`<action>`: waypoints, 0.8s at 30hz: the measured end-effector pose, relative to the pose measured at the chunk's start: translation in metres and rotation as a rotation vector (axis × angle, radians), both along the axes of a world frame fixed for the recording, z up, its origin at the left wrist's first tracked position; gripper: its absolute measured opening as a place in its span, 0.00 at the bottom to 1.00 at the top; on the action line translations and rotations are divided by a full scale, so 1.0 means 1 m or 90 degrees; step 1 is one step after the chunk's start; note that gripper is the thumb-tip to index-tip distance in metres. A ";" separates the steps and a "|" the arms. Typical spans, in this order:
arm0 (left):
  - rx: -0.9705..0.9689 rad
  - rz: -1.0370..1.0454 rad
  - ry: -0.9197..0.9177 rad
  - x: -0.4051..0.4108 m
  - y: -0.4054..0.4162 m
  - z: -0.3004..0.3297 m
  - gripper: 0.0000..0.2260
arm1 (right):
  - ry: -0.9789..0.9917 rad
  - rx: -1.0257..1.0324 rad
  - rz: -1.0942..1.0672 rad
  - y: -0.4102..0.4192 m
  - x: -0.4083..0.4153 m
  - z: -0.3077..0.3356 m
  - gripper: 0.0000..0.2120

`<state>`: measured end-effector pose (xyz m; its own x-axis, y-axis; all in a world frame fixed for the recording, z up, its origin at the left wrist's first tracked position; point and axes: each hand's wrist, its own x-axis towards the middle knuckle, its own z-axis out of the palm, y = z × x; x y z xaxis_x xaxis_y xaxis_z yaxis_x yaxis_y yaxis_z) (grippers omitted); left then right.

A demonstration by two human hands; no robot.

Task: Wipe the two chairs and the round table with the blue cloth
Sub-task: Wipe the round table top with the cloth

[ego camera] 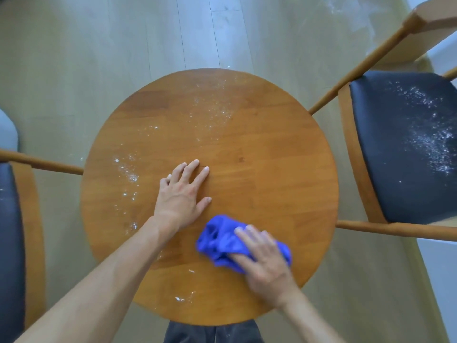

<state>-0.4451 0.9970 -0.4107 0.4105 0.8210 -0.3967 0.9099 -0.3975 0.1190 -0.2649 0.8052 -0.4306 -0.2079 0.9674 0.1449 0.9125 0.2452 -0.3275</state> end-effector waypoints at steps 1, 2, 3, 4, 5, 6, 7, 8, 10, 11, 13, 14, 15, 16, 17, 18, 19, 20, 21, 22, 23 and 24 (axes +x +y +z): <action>-0.001 -0.001 0.005 0.000 0.000 0.000 0.31 | -0.025 0.003 -0.042 0.011 0.035 0.000 0.14; -0.003 -0.002 0.008 0.000 -0.001 -0.001 0.31 | -0.042 0.000 -0.120 0.025 0.067 0.001 0.16; -0.004 -0.002 0.008 0.000 -0.002 -0.001 0.31 | -0.052 -0.009 -0.215 0.039 0.094 0.002 0.19; -0.004 0.000 0.006 0.000 -0.003 -0.002 0.31 | -0.046 -0.028 -0.322 0.051 0.113 0.004 0.20; -0.003 0.003 0.002 0.000 -0.003 -0.003 0.31 | -0.025 -0.039 -0.433 0.064 0.121 0.007 0.21; -0.004 0.008 -0.004 -0.001 -0.002 -0.003 0.31 | 0.001 -0.035 -0.537 0.075 0.118 0.009 0.22; -0.007 0.011 -0.009 -0.001 -0.001 -0.003 0.31 | 0.021 -0.026 -0.622 0.085 0.105 0.009 0.22; -0.010 0.011 -0.012 -0.001 -0.001 -0.003 0.31 | 0.029 -0.013 -0.678 0.089 0.086 0.009 0.22; -0.016 0.014 -0.016 0.000 -0.001 -0.002 0.31 | 0.032 0.010 -0.675 0.086 0.033 0.007 0.22; -0.019 0.019 -0.020 0.000 -0.001 -0.002 0.31 | 0.021 0.016 -0.615 0.076 0.002 0.005 0.22; -0.027 0.035 -0.042 -0.001 0.000 -0.001 0.28 | 0.002 -0.006 -0.426 0.046 -0.058 0.001 0.22; -0.032 0.043 -0.061 -0.002 0.000 0.000 0.26 | -0.003 -0.020 -0.333 0.032 -0.077 0.000 0.20; -0.041 0.053 -0.091 -0.004 0.001 0.000 0.25 | -0.002 -0.031 -0.259 0.022 -0.087 -0.002 0.19; -0.057 0.066 -0.131 -0.007 0.002 0.000 0.24 | 0.002 -0.037 -0.209 0.017 -0.086 -0.005 0.18; -0.076 0.086 -0.176 -0.009 0.003 0.001 0.23 | 0.002 -0.040 -0.179 0.018 -0.079 -0.006 0.18; -0.090 0.105 -0.217 -0.011 0.002 0.003 0.23 | -0.002 -0.041 -0.167 0.023 -0.069 -0.006 0.18; -0.094 0.124 -0.251 -0.011 0.000 0.006 0.22 | -0.014 -0.038 -0.181 0.031 -0.059 -0.004 0.18; -0.087 0.145 -0.276 -0.010 -0.004 0.009 0.22 | -0.023 -0.038 -0.228 0.042 -0.050 -0.002 0.18; -0.075 0.167 -0.295 -0.007 -0.009 0.011 0.22 | -0.014 -0.054 -0.308 0.057 -0.044 0.001 0.18; -0.064 0.184 -0.310 -0.003 -0.014 0.014 0.22 | 0.018 -0.080 -0.404 0.076 -0.041 0.005 0.20; -0.057 0.193 -0.320 0.003 -0.018 0.016 0.22 | 0.076 -0.104 -0.491 0.096 -0.042 0.011 0.22; -0.051 0.193 -0.329 0.010 -0.020 0.017 0.22 | 0.128 -0.125 -0.545 0.114 -0.044 0.016 0.25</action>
